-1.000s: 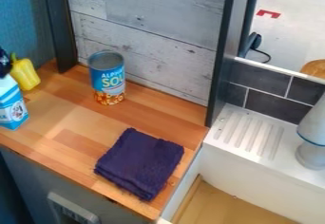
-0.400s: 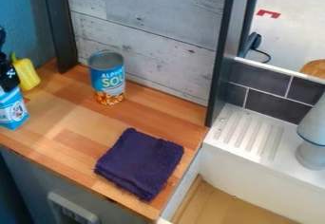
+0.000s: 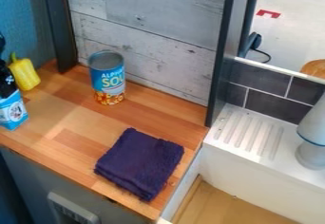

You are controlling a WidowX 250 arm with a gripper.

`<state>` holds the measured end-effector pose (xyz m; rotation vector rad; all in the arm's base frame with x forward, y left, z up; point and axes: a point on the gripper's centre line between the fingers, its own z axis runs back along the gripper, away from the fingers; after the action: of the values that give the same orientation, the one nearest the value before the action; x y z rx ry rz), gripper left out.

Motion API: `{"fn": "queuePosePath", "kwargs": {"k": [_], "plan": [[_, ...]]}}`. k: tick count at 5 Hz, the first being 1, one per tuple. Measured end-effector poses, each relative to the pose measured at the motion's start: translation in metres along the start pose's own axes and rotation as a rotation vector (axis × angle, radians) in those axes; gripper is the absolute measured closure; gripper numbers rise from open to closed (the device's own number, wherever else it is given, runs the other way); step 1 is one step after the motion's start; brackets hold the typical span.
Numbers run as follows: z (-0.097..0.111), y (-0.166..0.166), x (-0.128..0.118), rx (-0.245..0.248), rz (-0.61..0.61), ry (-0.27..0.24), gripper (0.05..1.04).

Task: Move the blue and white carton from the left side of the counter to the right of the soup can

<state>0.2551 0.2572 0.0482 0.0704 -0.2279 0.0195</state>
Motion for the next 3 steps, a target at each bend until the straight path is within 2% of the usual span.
{"fn": "queuePosePath", "kwargs": {"k": [1, 3], "plan": [[0.0038, 0.003, 0.0022, -0.007, 0.004, 0.006, 0.262], [0.0115, 0.0061, 0.001, -0.044, 0.02, 0.002, 0.264]]}}
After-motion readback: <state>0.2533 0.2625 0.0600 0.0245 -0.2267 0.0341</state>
